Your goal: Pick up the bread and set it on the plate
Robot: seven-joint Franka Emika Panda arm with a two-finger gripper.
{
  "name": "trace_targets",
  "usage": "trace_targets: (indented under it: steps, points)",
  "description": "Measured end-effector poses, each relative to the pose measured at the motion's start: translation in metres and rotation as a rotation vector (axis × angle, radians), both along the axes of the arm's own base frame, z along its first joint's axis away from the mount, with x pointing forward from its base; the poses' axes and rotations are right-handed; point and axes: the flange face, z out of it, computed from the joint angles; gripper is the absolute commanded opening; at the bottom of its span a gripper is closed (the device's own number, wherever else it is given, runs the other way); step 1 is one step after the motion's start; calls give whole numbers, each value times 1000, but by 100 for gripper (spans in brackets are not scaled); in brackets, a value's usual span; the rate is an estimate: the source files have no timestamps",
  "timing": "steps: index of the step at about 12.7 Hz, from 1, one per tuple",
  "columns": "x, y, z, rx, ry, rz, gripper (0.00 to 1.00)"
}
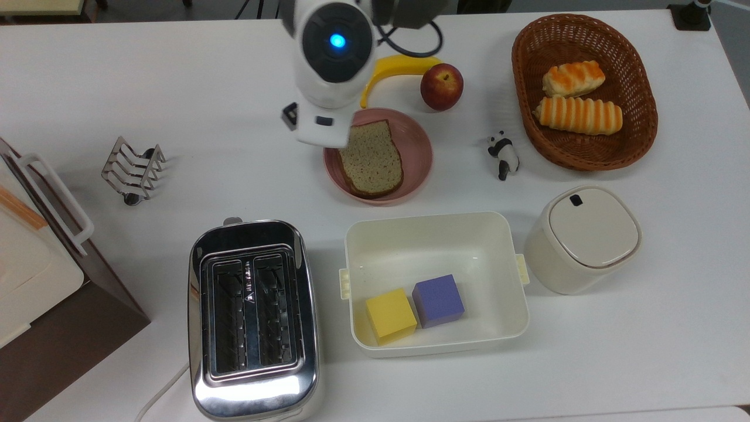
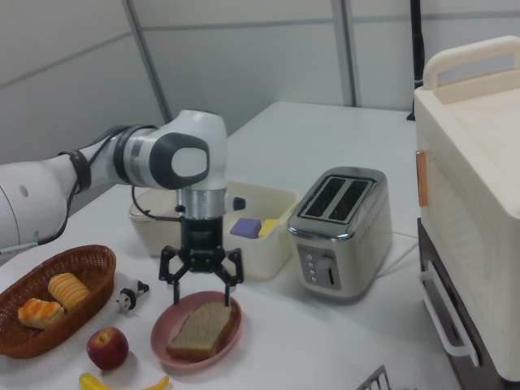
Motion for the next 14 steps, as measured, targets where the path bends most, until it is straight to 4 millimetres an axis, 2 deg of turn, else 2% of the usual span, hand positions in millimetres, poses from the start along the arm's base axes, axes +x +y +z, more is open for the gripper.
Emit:
trace_targets:
  steps: [1,3,6,9,11,12,14]
  points:
    - [6,-14,10,-21,-43,-18,100]
    - [20,-30,30,-113,-174,-101,100]
    - [25,-37,63,-165,-316,-255,100]
    - [14,-47,108,-198,-409,-431,100]
    - [0,-58,145,-172,-466,-550,100]
    - [-3,-62,153,-132,-468,-588,100]
    - [-12,-84,169,-63,-473,-662,100]
